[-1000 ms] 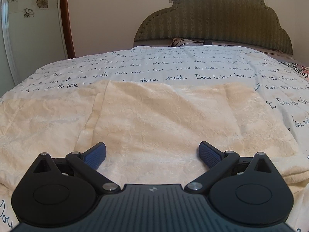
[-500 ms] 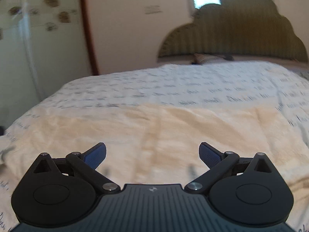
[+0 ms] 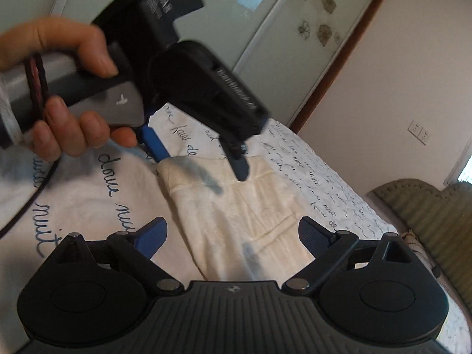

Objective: Fold towel

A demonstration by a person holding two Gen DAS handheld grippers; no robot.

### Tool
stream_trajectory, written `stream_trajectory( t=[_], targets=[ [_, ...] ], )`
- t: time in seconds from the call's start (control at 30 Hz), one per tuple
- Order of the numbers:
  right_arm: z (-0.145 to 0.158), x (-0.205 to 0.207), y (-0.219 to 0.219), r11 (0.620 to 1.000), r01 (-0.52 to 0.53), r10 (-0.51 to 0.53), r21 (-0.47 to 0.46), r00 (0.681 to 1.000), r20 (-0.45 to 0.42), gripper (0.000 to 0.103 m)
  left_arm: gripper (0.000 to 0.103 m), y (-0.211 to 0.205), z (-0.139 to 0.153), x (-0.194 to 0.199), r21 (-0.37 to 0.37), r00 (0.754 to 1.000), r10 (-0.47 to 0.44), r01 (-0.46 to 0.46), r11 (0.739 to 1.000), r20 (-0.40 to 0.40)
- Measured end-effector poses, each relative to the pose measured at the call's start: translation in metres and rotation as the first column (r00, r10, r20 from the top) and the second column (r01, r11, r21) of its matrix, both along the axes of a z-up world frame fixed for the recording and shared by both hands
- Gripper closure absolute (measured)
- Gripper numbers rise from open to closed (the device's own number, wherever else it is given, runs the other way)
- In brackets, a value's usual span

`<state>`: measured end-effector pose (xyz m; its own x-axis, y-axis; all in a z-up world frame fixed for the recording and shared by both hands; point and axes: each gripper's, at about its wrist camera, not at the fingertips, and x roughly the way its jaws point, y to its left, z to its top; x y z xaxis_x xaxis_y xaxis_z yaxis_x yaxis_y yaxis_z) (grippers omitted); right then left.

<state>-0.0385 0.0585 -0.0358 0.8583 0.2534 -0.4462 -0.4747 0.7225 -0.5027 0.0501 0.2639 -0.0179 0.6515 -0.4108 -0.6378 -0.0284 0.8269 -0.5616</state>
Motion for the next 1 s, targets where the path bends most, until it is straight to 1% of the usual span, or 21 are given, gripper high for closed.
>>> stream_trajectory(
  t=[0.07, 0.1, 0.13, 0.17, 0.23, 0.27, 0.3, 0.37, 0.47, 0.53, 0.6, 0.67, 0.8, 0.87, 0.9, 0.93, 0.97, 1.0],
  targets=[
    [-0.007, 0.012, 0.008, 0.997, 0.058, -0.055, -0.050, 0.997, 0.048, 0.006, 0.003, -0.002, 0.001, 0.000, -0.011, 1.000, -0.019, 0.019, 1.000, 0.000],
    [-0.007, 0.016, 0.010, 0.994, 0.096, -0.091, -0.053, 0.992, 0.086, 0.006, 0.003, -0.005, 0.000, 0.003, -0.025, 1.000, -0.030, 0.030, 0.999, 0.000],
    [-0.004, 0.020, 0.008, 0.991, 0.129, -0.126, -0.027, 0.986, 0.105, 0.004, 0.003, -0.005, 0.000, 0.005, -0.040, 0.999, -0.040, 0.040, 0.998, 0.000],
    [0.002, 0.024, 0.003, 0.987, 0.160, -0.161, 0.024, 0.982, 0.102, 0.002, 0.003, -0.006, 0.000, 0.005, -0.055, 0.999, -0.044, 0.044, 0.998, -0.003],
    [0.014, 0.033, -0.011, 0.969, 0.202, -0.211, 0.143, 0.976, 0.050, 0.002, 0.003, -0.005, -0.003, 0.007, -0.084, 0.999, -0.044, 0.043, 0.996, -0.011],
    [0.017, 0.038, -0.018, 0.960, 0.211, -0.216, 0.182, 0.976, 0.009, 0.002, 0.003, -0.004, -0.004, 0.009, -0.105, 0.999, -0.044, 0.042, 0.994, -0.014],
    [0.017, 0.041, -0.021, 0.958, 0.211, -0.211, 0.196, 0.977, -0.026, 0.002, 0.003, -0.004, -0.005, 0.010, -0.123, 0.999, -0.046, 0.043, 0.991, -0.018],
    [0.015, 0.043, -0.023, 0.956, 0.213, -0.206, 0.202, 0.977, -0.056, 0.002, 0.003, -0.006, -0.004, 0.013, -0.148, 0.998, -0.053, 0.050, 0.988, -0.016],
    [0.007, 0.034, -0.013, 0.975, 0.167, -0.163, 0.146, 0.986, -0.036, 0.002, 0.005, -0.009, -0.004, 0.018, -0.196, 0.998, -0.058, 0.053, 0.979, -0.019],
    [-0.001, 0.023, -0.004, 0.988, 0.113, -0.112, 0.103, 0.994, -0.017, 0.002, 0.005, -0.009, -0.004, 0.020, -0.229, 0.999, -0.037, 0.032, 0.973, -0.018],
    [-0.009, 0.016, 0.004, 0.995, 0.075, -0.075, 0.067, 0.997, 0.009, 0.002, 0.008, -0.006, -0.003, 0.020, -0.263, 1.000, -0.017, 0.014, 0.965, -0.008],
    [-0.015, 0.013, 0.011, 0.997, 0.064, -0.066, 0.030, 0.997, 0.049, 0.003, 0.013, -0.004, -0.003, 0.021, -0.290, 1.000, -0.003, 0.003, 0.957, -0.001],
    [-0.018, 0.024, 0.019, 0.996, 0.087, -0.086, -0.007, 0.992, 0.094, 0.003, 0.014, -0.005, -0.001, 0.025, -0.280, 1.000, -0.012, 0.008, 0.960, -0.010],
    [-0.020, 0.026, 0.023, 0.997, 0.067, -0.064, -0.025, 0.991, 0.120, 0.003, 0.012, -0.007, 0.001, 0.026, -0.268, 1.000, -0.025, 0.023, 0.963, -0.007],
    [-0.024, 0.028, 0.027, 0.997, 0.054, -0.047, -0.053, 0.990, 0.133, 0.006, 0.010, -0.008, 0.002, 0.027, -0.265, 0.999, -0.030, 0.026, 0.964, -0.011],
    [-0.029, 0.027, 0.032, 0.994, 0.046, -0.031, -0.100, 0.988, 0.151, 0.013, 0.008, -0.008, 0.002, 0.029, -0.267, 0.999, -0.035, 0.029, 0.963, -0.017],
    [-0.034, 0.026, 0.037, 0.988, 0.036, -0.012, -0.149, 0.987, 0.158, 0.018, 0.006, -0.008, 0.000, 0.032, -0.272, 0.999, -0.040, 0.031, 0.962, -0.025],
    [-0.037, 0.027, 0.040, 0.985, 0.026, 0.001, -0.171, 0.988, 0.153, 0.034, 0.005, -0.008, -0.002, 0.035, -0.276, 0.998, -0.043, 0.030, 0.961, -0.039]
  ],
)
